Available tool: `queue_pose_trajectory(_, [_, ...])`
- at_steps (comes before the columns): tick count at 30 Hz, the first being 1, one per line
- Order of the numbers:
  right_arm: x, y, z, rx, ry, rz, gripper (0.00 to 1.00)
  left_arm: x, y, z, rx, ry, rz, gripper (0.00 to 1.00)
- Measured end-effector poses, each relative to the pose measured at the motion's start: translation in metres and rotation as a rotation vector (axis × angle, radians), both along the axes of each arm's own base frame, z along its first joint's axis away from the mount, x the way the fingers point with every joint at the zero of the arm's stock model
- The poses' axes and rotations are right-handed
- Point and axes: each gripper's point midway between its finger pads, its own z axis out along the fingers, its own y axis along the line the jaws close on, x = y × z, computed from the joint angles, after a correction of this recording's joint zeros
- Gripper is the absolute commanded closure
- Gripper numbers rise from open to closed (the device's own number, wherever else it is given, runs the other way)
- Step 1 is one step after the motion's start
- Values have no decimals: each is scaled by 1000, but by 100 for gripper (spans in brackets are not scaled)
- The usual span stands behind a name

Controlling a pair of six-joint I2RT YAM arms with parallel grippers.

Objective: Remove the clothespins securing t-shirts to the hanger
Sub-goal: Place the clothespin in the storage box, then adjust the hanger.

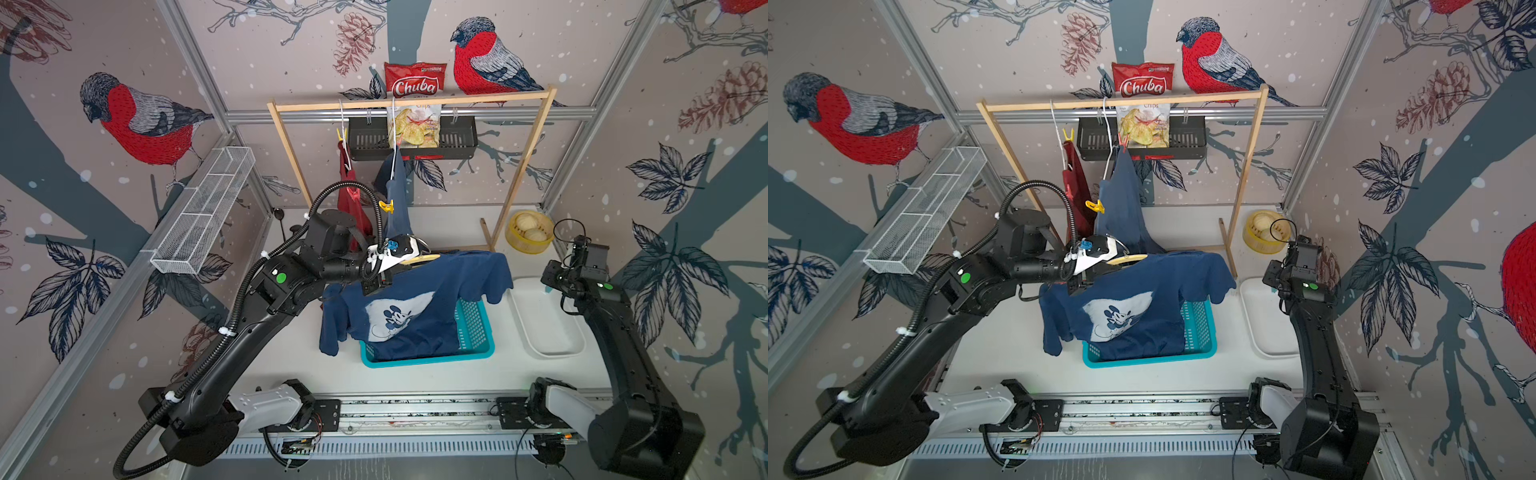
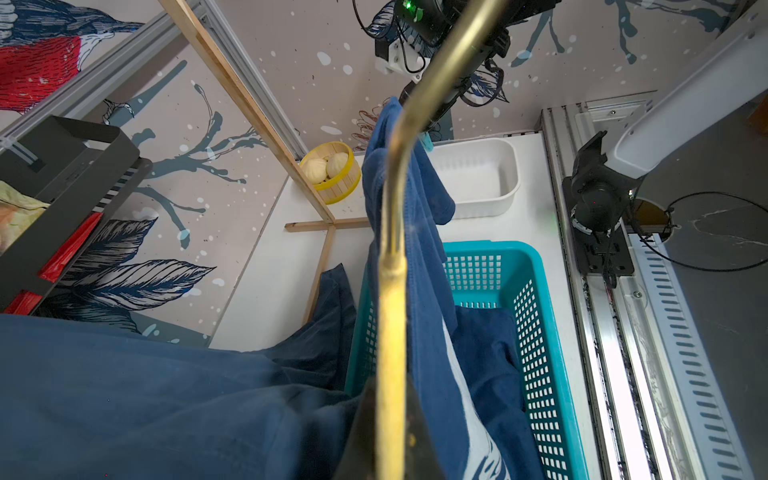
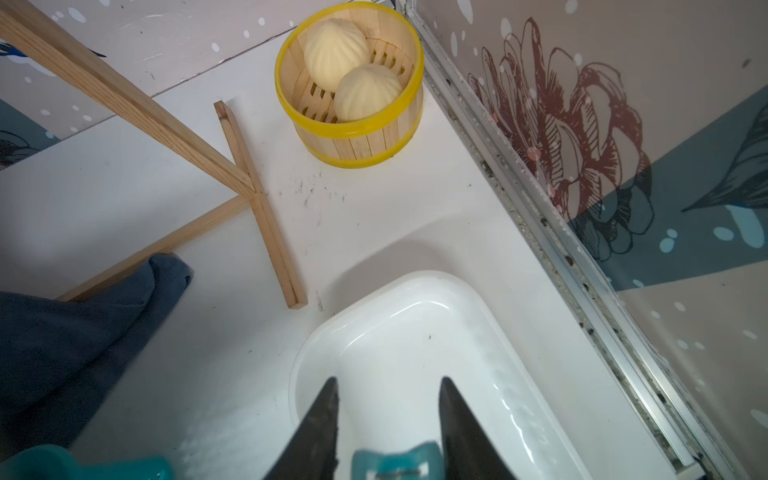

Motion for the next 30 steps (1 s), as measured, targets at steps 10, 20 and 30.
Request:
queue_pose_trajectory(10, [15,9,39,26,-61,36,40,-12,6,9,-43,-27,-20,100])
queue_pose_trajectory(20, [-27,157,230,39,-581,557,39,-9,-7,58,-132,-2,-37,100])
queue_pose_trajectory(30, [-92,241,311,81,-796,962,38,7,-36,34,-81,176,-59,100])
